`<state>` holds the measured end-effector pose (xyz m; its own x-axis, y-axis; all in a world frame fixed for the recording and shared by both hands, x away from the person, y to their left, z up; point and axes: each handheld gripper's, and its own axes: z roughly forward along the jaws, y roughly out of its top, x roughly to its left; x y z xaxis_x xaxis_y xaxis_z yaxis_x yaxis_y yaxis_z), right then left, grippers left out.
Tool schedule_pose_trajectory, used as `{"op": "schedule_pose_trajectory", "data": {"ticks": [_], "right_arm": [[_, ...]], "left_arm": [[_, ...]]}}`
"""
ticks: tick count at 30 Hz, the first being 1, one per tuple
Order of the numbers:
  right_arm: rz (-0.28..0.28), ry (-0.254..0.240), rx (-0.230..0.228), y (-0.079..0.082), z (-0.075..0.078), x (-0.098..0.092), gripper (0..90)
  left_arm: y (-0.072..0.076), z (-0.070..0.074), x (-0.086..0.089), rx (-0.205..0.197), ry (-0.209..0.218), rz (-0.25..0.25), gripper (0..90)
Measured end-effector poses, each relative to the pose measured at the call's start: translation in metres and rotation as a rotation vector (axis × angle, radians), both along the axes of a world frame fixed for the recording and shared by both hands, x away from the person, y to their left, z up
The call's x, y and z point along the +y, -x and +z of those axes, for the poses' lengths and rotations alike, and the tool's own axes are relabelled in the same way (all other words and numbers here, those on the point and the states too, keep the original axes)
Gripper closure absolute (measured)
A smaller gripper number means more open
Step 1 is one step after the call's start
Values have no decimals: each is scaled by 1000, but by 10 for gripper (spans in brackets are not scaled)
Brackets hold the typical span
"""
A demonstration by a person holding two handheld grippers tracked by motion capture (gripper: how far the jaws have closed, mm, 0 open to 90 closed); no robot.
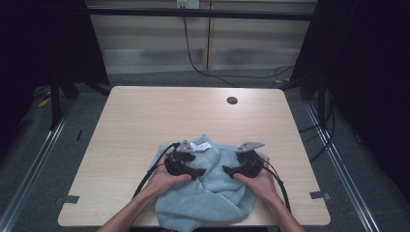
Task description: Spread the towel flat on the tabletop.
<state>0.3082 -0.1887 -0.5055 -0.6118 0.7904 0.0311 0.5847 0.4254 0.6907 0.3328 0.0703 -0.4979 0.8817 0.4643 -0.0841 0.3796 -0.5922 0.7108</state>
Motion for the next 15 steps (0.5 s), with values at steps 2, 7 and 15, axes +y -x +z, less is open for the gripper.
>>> {"op": "schedule_pose_trajectory", "data": {"ticks": [2, 7, 15], "right_arm": [[12, -1, 2, 0, 1, 0, 301], [38, -27, 6, 2, 4, 0, 722], [-49, -100, 13, -14, 22, -22, 837]], "left_arm": [[3, 1, 0, -47, -32, -7, 410], [-3, 6, 19, -33, 63, 41, 762], [2, 56, 77, -71, 324, 132, 828]]}}
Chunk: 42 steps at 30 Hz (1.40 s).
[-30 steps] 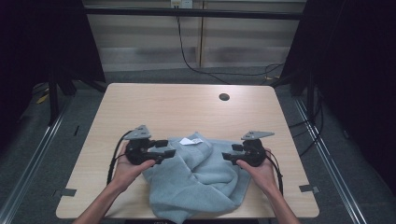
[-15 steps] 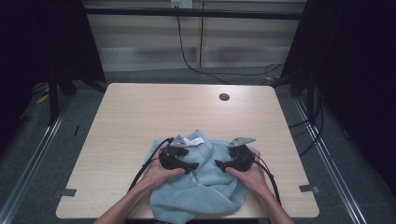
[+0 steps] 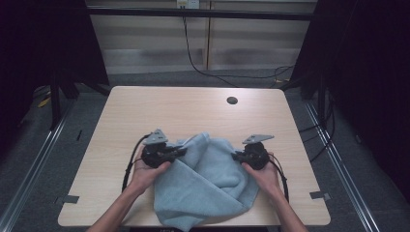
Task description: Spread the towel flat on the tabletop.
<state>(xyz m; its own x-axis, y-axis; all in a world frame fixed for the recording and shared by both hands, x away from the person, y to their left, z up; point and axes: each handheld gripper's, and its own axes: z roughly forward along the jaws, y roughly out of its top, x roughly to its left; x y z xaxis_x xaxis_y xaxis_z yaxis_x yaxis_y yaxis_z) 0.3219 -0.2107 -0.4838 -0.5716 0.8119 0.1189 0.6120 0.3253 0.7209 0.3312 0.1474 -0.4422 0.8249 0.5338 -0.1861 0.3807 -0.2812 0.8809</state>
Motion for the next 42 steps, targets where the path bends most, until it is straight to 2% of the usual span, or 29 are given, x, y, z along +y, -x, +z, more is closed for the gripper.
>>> {"op": "schedule_pose_trajectory", "data": {"ticks": [2, 4, 10, 14, 15, 19, 21, 23, 24, 26, 30, 32, 33, 36, 39, 41, 42], "right_arm": [[-23, -33, -33, -5, 12, -6, 838], [-45, -67, -63, -10, 25, -11, 838], [-91, -84, -144, -29, 68, -14, 838], [-125, -102, -196, -41, 96, -19, 838], [-129, -102, -203, -45, 103, -20, 838], [-160, -97, -243, -66, 128, -20, 838], [-177, -108, -276, -76, 140, -18, 838], [-192, -126, -287, -86, 146, -17, 836], [-199, -128, -285, -90, 146, -16, 833], [-209, -114, -247, -97, 138, -16, 797], [-223, -59, -170, -97, 104, -19, 607], [-221, -70, -158, -91, 92, -20, 561], [-222, -81, -155, -87, 88, -21, 543], [-177, -89, -150, -71, 78, -18, 523], [-134, -89, -129, -53, 66, -15, 522], [-107, -89, -103, -41, 55, -14, 522], [-95, -85, -88, -35, 49, -13, 522]], "left_arm": [[6, 12, 14, -8, 58, 13, 828], [13, 21, 24, -32, 87, 30, 828], [25, 44, 48, -100, 117, 83, 828], [26, 58, 68, -125, 163, 136, 828], [26, 61, 72, -121, 178, 142, 828], [35, 70, 81, -150, 219, 163, 828], [42, 73, 81, -165, 218, 171, 828], [47, 72, 79, -170, 204, 155, 827], [50, 69, 78, -161, 203, 162, 825], [51, 60, 76, -132, 183, 128, 820], [51, 42, 70, -67, 158, 96, 762], [49, 40, 69, -45, 170, 81, 687], [48, 41, 69, -47, 177, 87, 675], [42, 43, 67, -56, 158, 101, 607], [29, 38, 63, -38, 145, 109, 568], [16, 31, 59, -19, 106, 101, 550], [10, 26, 56, -19, 80, 114, 550]]}}
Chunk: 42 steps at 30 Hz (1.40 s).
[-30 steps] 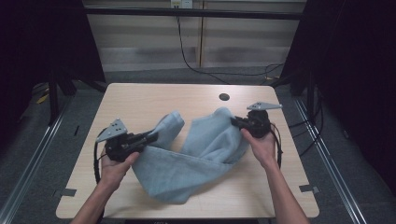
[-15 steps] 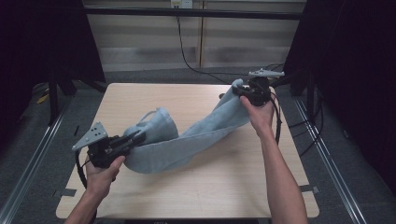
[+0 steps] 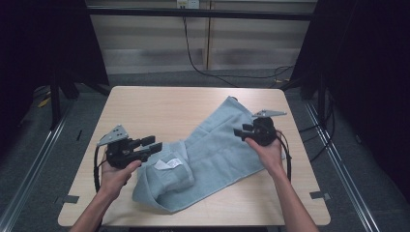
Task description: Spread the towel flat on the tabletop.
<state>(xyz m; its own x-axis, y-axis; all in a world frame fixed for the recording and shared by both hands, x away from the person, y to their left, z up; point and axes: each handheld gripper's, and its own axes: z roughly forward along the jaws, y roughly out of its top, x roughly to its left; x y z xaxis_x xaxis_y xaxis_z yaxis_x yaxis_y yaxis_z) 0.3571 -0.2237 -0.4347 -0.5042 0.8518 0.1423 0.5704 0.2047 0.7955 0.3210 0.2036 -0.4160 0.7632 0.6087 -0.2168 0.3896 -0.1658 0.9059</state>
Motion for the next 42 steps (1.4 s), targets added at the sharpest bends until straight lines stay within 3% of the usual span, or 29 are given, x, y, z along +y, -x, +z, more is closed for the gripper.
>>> {"op": "schedule_pose_trajectory", "data": {"ticks": [2, 4, 6, 7, 10, 12, 15, 16, 17, 21, 24, 26, 29, 31, 33, 36, 38, 40, 42], "right_arm": [[25, -8, 26, 12, -12, 2, 523], [47, 13, 52, 22, -24, 5, 524], [64, 11, 81, 31, -34, 7, 524], [74, 13, 94, 36, -39, 7, 524], [99, 48, 123, 52, -49, 10, 524], [106, 68, 131, 59, -54, 8, 520], [107, 133, 143, 63, -62, 4, 512], [100, 109, 142, 65, -63, 0, 512], [90, 100, 146, 67, -63, -3, 514], [61, 159, 138, 67, -62, -15, 532], [17, 134, 134, 63, -64, -29, 543], [-11, 142, 121, 57, -65, -37, 543], [-62, 167, 114, 45, -66, -48, 539], [-101, 180, 125, 35, -65, -54, 519], [-135, 193, 105, 26, -67, -59, 513], [-176, 184, 108, 12, -68, -65, 518], [-177, 170, 101, 3, -69, -65, 516], [-168, 172, 121, -2, -67, -60, 515], [-131, 158, 121, -3, -64, -51, 510]], "left_arm": [[-16, -12, -4, 43, -36, -1, 549], [-30, -28, -7, 74, -97, 31, 538], [-42, -45, -10, 138, -96, 35, 511], [-45, -52, -13, 151, -122, 35, 487], [-53, -73, -25, 184, -213, 36, 411], [-55, -82, -28, 215, -216, 33, 423], [-49, -86, -26, 216, -243, 7, 497], [-46, -85, -23, 212, -258, -8, 513], [-42, -85, -19, 209, -261, -12, 526], [-23, -85, -4, 212, -270, -34, 563], [-3, -80, 3, 234, -284, -92, 556], [9, -78, 5, 244, -278, -122, 521], [17, -72, 9, 208, -258, -134, 474], [14, -68, 13, 194, -217, -114, 472], [8, -66, 15, 183, -199, -71, 472], [-7, -71, 15, 188, -163, -18, 464], [-16, -74, 8, 204, -173, -14, 454], [-23, -77, -4, 192, -191, -32, 444], [-29, -80, -17, 205, -194, -57, 438]]}}
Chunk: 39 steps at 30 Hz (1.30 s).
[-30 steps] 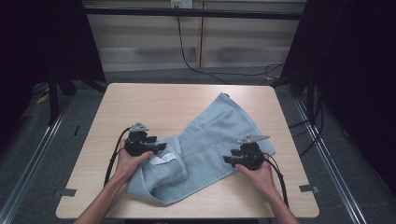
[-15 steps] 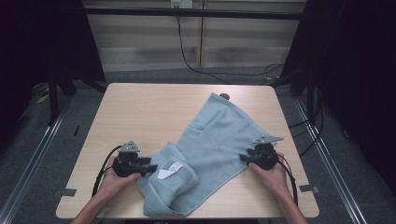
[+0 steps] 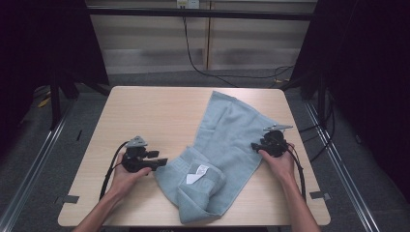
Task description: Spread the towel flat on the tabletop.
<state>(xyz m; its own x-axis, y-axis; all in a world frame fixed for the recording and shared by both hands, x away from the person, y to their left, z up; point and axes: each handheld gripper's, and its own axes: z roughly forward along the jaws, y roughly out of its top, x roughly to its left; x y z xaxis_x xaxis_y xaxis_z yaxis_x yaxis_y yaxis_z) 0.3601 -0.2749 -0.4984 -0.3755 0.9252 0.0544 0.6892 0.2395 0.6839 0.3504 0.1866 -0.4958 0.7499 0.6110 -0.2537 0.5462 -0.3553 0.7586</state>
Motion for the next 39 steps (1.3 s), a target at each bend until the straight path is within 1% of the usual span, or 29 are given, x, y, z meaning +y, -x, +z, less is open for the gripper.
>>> {"op": "schedule_pose_trajectory", "data": {"ticks": [1, 3, 4, 5, 6, 7, 8, 9, 10, 11, 12, 13, 15, 16, 17, 18, 20, 21, 22, 24, 26, 28, 30, 32, 33, 34, 36, 37, 39], "right_arm": [[17, -14, -15, 3, 4, 6, 511], [77, -72, -39, 11, 13, 22, 512], [116, -89, -50, 17, 18, 32, 511], [150, -124, -54, 23, 23, 41, 509], [195, -167, -46, 29, 27, 51, 505], [242, -195, -44, 36, 30, 62, 499], [279, -207, -34, 43, 32, 73, 489], [328, -205, -28, 50, 33, 84, 475], [371, -203, -16, 56, 34, 95, 457], [412, -210, -20, 62, 34, 104, 450], [446, -228, -17, 68, 35, 112, 442], [476, -242, -10, 71, 36, 119, 427], [508, -257, -2, 77, 36, 130, 421], [520, -260, 4, 77, 34, 133, 419], [526, -250, 23, 77, 32, 136, 423], [523, -228, 27, 77, 28, 138, 441], [525, -200, 37, 77, 22, 140, 621], [522, -186, 25, 78, 21, 139, 716], [529, -193, 23, 79, 19, 139, 781], [526, -179, 13, 82, 21, 137, 844], [510, -184, -9, 85, 27, 131, 859], [472, -188, -34, 86, 33, 121, 865], [443, -204, -55, 88, 38, 109, 867], [397, -200, -80, 91, 44, 90, 867], [383, -217, -92, 91, 47, 80, 866], [365, -231, -105, 92, 49, 71, 866], [351, -252, -118, 93, 53, 59, 864], [352, -256, -127, 94, 54, 56, 860], [343, -241, -144, 94, 56, 55, 816]], "left_arm": [[-1, -2, -6, -4, 6, -18, 438], [-2, -6, -18, 19, -27, -51, 445], [-1, -9, -23, 19, -47, -69, 446], [1, -11, -26, -6, -59, -79, 453], [2, -10, -27, -9, -70, -66, 473], [2, -9, -26, 3, -65, -71, 506], [4, -10, -27, -10, -74, -89, 556], [8, -10, -27, -42, -97, -93, 596], [10, -10, -28, -51, -106, -96, 628], [11, -9, -28, -39, -109, -103, 667], [13, -8, -28, -40, -112, -110, 736], [14, -9, -28, -41, -105, -117, 772], [17, -7, -27, -49, -116, -118, 811], [18, -7, -25, -44, -114, -123, 819], [18, -7, -22, -34, -110, -109, 821], [18, -6, -18, -25, -107, -89, 822], [19, -6, -10, -27, -105, -71, 825], [20, -5, -6, -30, -112, -63, 827], [21, -5, -2, -27, -111, -57, 829], [24, -5, 6, -23, -114, -39, 829], [27, -5, 13, -12, -98, -34, 829], [33, -4, 19, -13, -104, -28, 830], [39, -1, 26, -20, -94, -23, 830], [47, 3, 34, -7, -45, -23, 832], [51, 6, 37, -8, -25, -32, 833], [57, 8, 38, -11, -2, -39, 834], [66, 14, 36, -21, 15, -58, 836], [70, 17, 35, -33, 18, -55, 836], [73, 22, 35, -57, 13, -43, 836]]}}
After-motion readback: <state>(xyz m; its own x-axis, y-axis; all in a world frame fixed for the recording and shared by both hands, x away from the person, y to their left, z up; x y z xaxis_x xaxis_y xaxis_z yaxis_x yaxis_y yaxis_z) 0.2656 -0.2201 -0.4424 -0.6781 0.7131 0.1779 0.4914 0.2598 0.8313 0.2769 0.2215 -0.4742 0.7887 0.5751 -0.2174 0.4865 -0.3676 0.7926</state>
